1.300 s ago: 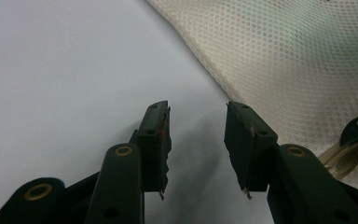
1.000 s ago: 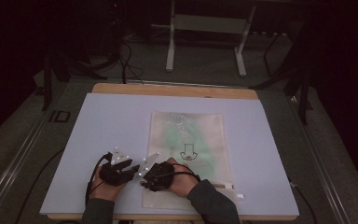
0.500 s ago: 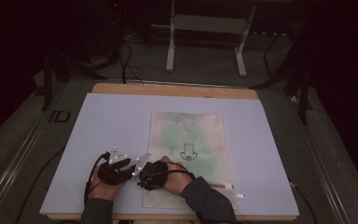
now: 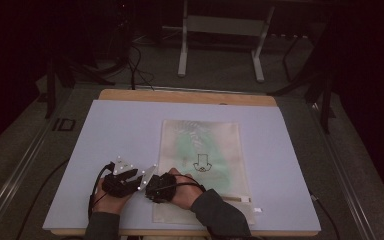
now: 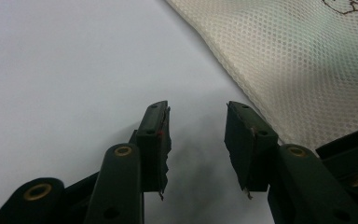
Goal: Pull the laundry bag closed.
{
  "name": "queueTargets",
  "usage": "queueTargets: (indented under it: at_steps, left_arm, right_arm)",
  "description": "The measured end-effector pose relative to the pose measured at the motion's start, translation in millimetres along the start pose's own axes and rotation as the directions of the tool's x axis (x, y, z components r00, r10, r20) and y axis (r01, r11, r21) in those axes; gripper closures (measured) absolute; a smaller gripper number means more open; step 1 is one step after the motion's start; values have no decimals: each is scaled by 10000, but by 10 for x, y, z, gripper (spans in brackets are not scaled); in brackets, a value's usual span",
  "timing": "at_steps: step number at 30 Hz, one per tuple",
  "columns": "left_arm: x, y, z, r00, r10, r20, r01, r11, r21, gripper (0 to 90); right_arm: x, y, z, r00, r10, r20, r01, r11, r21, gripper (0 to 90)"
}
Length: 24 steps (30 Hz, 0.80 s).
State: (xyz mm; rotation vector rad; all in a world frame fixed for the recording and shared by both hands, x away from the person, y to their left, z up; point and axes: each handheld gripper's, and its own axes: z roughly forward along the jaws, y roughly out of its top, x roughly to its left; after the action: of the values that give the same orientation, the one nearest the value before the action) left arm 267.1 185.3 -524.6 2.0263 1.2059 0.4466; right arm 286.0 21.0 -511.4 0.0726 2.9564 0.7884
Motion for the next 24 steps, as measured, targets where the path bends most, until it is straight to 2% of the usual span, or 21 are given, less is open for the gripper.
queueTargets:
  at_steps: [10,21,24]
  left_arm:
    - [-3,1,-2,10000,-36,37,36,10000,-26,594]
    - [-24,6,7,9998,31,171,-31,10000,30,595]
    - [-48,11,10,9995,93,294,-94,10000,27,609]
  right_arm:
    - [18,-43,-193,9997,161,205,-149,9983,-571,808]
    - [-4,-253,-294,9989,454,80,-449,9974,-555,807]
    - [-33,-316,-272,9988,489,-90,-492,9983,-299,792]
